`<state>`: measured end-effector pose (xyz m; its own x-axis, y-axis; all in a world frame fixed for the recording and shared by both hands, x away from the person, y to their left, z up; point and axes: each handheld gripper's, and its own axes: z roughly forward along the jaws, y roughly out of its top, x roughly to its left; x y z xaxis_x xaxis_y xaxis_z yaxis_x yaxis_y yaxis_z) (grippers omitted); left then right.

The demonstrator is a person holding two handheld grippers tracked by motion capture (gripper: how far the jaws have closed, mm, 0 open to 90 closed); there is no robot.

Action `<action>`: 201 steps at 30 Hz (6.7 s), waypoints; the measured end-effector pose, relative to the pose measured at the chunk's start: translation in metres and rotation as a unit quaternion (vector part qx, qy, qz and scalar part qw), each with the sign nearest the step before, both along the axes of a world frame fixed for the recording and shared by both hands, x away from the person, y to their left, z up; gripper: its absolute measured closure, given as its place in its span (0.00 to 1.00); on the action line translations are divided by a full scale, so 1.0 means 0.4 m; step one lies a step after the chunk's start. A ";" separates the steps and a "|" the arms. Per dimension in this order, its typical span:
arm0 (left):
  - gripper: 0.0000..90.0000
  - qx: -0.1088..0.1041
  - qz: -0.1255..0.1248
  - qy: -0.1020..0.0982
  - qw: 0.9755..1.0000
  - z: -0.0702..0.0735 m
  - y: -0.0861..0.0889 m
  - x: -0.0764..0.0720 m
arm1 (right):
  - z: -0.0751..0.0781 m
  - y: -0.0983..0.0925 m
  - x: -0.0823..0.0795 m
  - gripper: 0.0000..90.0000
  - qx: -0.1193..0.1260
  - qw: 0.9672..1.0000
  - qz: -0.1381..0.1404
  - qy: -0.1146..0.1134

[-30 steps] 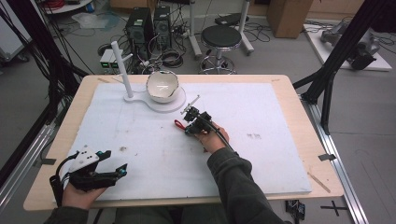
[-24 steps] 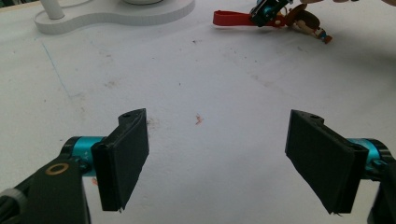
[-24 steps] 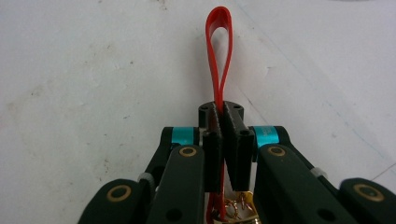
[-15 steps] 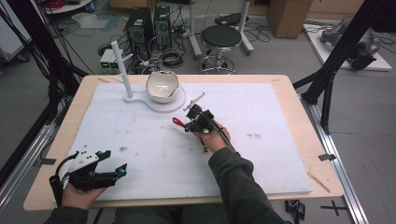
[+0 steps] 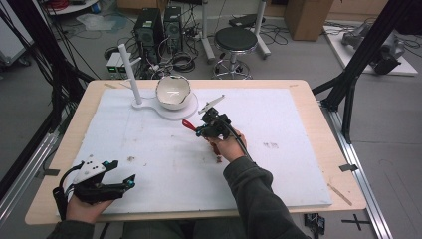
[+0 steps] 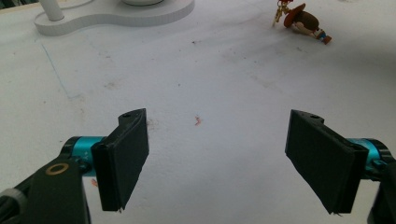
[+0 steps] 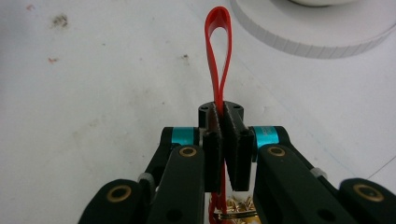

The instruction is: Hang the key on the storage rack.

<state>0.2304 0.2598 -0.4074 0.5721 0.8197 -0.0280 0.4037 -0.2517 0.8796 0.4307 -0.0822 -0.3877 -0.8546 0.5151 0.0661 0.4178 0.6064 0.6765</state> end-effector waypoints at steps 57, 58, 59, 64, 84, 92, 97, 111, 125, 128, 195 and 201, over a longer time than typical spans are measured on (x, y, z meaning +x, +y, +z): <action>0.24 -0.002 0.002 -0.004 1.000 0.002 0.005 -0.002 | 0.191 0.035 -0.022 0.96 0.093 0.993 0.029 -0.068; 0.24 -0.002 0.002 -0.004 1.000 0.003 0.006 -0.003 | 0.194 0.036 -0.021 0.96 0.096 0.993 0.029 -0.069; 0.24 0.000 0.001 -0.005 1.000 0.003 0.007 -0.003 | 0.197 0.039 -0.021 0.96 0.096 0.993 0.028 -0.068; 0.24 -0.002 0.004 -0.006 1.000 0.004 0.008 -0.004 | 0.205 0.050 -0.019 0.96 0.095 0.993 0.028 -0.070; 0.24 -0.001 0.003 -0.007 1.000 0.004 0.011 -0.004 | 0.215 0.095 -0.005 0.96 0.104 0.991 0.038 -0.072; 0.24 -0.002 0.002 -0.007 1.000 0.005 0.011 -0.005 | 0.223 0.109 0.002 0.96 0.109 0.990 0.042 -0.073; 0.24 -0.002 0.001 -0.006 1.000 0.005 0.011 -0.005 | 0.228 0.125 0.002 0.96 0.108 0.991 0.040 -0.073; 0.24 -0.002 0.002 -0.006 1.000 0.004 0.015 -0.004 | 0.227 0.152 0.009 0.96 0.109 0.990 0.042 -0.074; 0.24 -0.001 0.002 -0.007 1.000 0.005 0.016 -0.005 | 0.237 0.178 0.022 0.96 0.112 0.990 0.042 -0.079; 0.24 -0.003 0.003 -0.007 1.000 0.005 0.016 -0.005 | 0.237 0.183 0.024 0.96 0.112 0.990 0.043 -0.078; 0.24 0.000 0.001 -0.013 1.000 0.008 0.018 -0.011 | 0.245 0.323 0.107 0.96 0.107 0.991 0.025 -0.075; 0.24 -0.001 0.001 -0.012 1.000 0.008 0.018 -0.011 | 0.242 0.347 0.119 0.96 0.104 0.992 0.023 -0.074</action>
